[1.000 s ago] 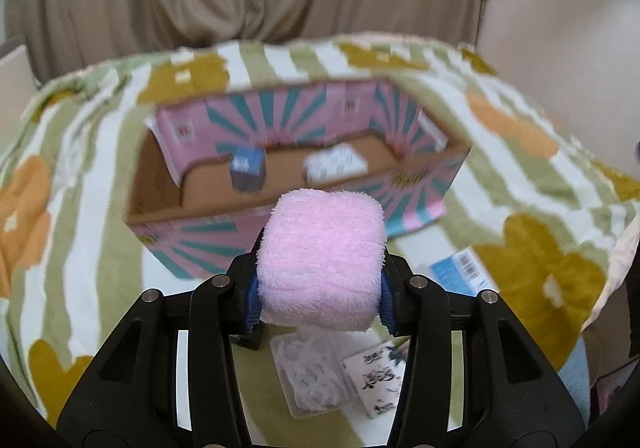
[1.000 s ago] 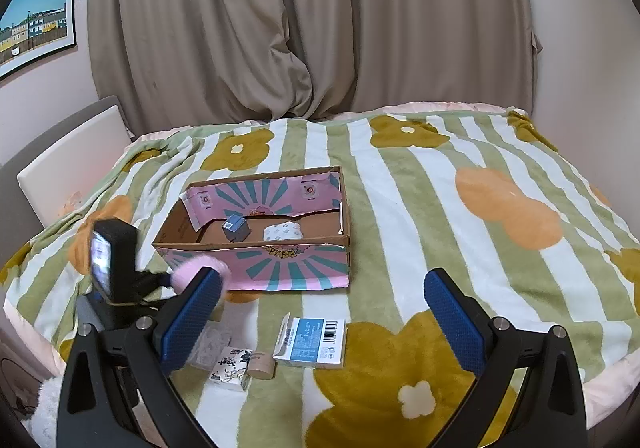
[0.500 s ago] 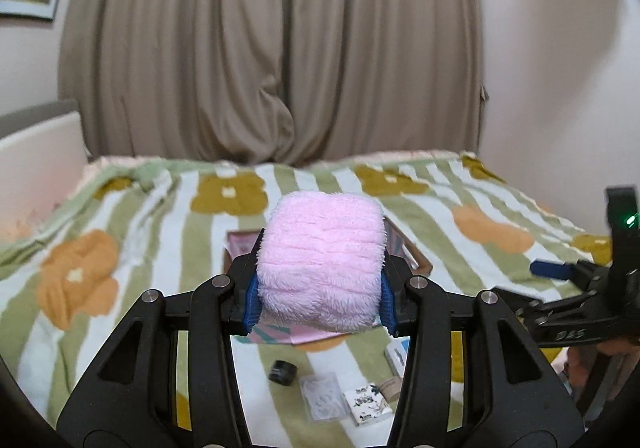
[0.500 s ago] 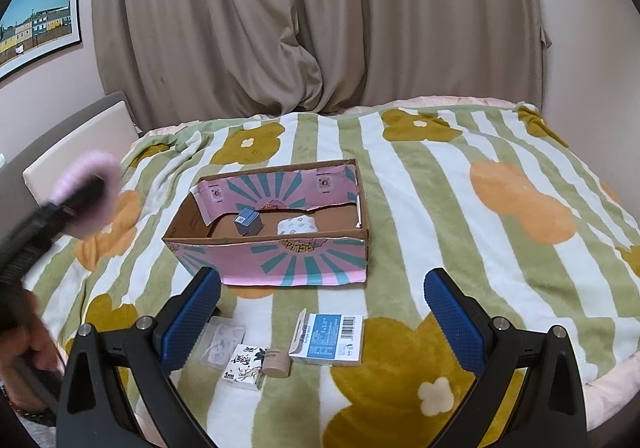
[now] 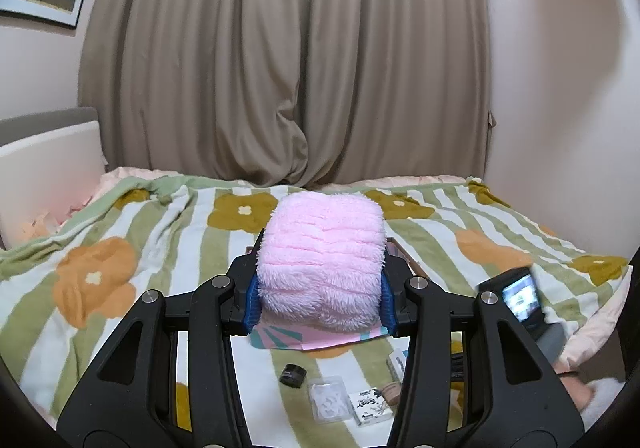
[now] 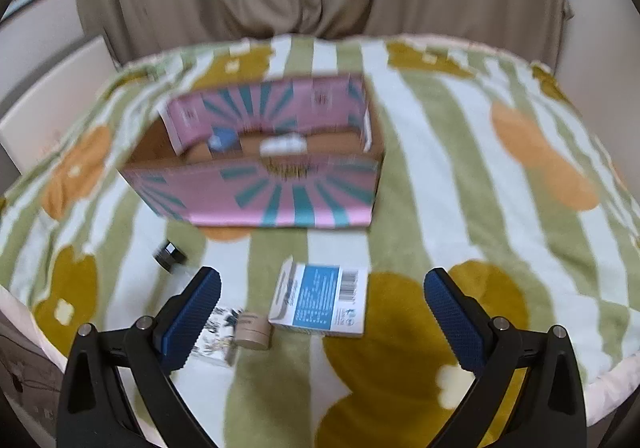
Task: Organize objects
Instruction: 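Lift the pink pouf with the left gripper while the right gripper grasps the SUPER DEER package, then carry the pink pouf and SUPER DEER package toward the cardboard box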
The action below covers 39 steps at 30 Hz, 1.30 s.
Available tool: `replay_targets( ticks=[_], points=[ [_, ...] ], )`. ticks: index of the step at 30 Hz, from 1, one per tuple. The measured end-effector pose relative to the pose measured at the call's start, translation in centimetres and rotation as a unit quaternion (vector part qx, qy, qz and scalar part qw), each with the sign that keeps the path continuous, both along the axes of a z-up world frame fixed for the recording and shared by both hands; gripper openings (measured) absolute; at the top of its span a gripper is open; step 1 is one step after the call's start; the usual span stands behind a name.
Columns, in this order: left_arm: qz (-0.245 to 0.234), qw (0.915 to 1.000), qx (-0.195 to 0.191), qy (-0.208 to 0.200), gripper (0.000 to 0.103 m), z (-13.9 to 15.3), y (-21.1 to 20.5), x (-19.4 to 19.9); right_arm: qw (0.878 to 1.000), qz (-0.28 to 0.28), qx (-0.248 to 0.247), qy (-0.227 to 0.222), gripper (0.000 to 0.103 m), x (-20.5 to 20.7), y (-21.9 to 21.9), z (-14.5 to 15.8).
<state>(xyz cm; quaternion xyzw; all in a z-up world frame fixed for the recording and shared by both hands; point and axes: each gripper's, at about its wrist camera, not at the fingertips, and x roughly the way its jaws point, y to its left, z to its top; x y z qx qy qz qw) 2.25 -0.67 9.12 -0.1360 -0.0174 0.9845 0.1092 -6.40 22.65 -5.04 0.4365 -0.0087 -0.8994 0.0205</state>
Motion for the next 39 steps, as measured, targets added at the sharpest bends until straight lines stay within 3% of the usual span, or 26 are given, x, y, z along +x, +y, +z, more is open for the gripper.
replay_targets(
  ticks=[5,17,20,32,39],
  points=[
    [0.006,1.0,0.005,-0.002,0.042,-0.2,-0.7,0.3,0.998,-0.015,-0.003,-0.055,0.102,-2.7,-0.3,-4.5],
    [0.015,0.9998,0.008,-0.011,0.042,-0.8,-1.9,0.8,0.991,-0.023,0.037,-0.13,0.101,-5.6,-1.4,-10.2],
    [0.017,0.9998,0.009,-0.01,0.042,-0.8,-2.1,1.0,0.989,-0.021,0.047,-0.136,0.088,-5.7,-1.4,-10.8],
    [0.018,0.9997,0.008,-0.017,0.042,-0.8,-2.3,1.0,0.992,-0.017,0.042,-0.118,0.087,-5.2,-0.8,-10.0],
    [0.018,0.9994,0.008,-0.029,0.042,-1.4,-2.4,0.6,0.996,-0.005,0.052,-0.076,0.087,-4.4,-0.8,-7.6]
  ],
)
